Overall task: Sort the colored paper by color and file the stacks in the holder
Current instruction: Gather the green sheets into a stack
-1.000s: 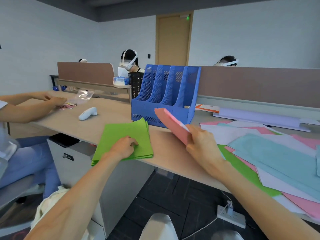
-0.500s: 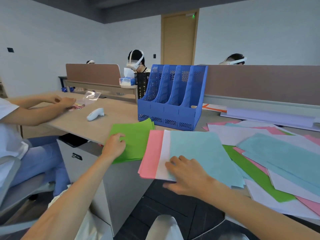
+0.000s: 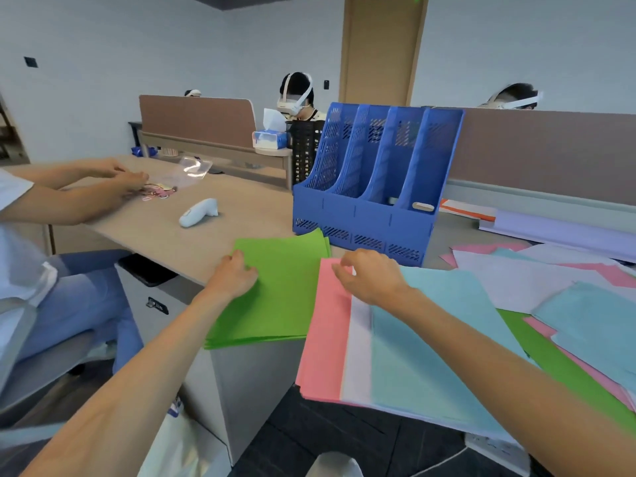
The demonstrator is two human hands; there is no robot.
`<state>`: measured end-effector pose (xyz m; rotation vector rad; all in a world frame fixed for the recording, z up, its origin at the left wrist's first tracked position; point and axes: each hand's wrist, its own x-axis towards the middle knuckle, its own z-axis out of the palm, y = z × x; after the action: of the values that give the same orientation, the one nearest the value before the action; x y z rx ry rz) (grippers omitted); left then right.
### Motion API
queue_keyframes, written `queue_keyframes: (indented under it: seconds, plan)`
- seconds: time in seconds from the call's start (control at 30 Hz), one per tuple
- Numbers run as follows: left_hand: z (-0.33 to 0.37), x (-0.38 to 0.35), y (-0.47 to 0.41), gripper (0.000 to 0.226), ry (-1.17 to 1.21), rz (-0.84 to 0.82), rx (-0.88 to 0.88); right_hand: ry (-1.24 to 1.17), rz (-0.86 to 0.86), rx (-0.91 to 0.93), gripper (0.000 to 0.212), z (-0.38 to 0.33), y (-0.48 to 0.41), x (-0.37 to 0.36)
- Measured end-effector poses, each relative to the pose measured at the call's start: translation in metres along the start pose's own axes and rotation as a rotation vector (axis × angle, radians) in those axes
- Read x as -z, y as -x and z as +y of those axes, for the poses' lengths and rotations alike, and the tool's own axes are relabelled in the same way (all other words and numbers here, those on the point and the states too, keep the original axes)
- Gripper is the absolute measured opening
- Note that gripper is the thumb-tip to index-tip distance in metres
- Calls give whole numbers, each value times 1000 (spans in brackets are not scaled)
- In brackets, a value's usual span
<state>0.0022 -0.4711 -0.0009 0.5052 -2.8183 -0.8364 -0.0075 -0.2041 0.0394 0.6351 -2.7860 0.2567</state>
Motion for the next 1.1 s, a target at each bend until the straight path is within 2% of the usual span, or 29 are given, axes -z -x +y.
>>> queue_keyframes:
  seconds: [0.27,0.43,0.57,0.77,0.87,1.0,1.1]
  plan:
    - [-9,4,-12,56,63,10,-56,9,1,38,37,-5,-101,-41]
    - [-20,5,-4,57,82,-32,-102,28,-186,229,45,-17,-150,-71]
    - [-25,6,-2,57,114,-54,-87,90,-270,236,51,-19,-166,-84]
    - [-17,7,-1,54,38,-71,-93,138,-276,209,45,-23,-161,-80]
    - [-13,8,3,54,8,-85,-93,120,-266,199,50,-19,-152,-68]
    - [8,14,15,48,101,35,-105,6,-132,200,47,-8,-134,-38]
    - [39,15,27,41,191,99,-181,-73,-56,187,45,8,-104,-10]
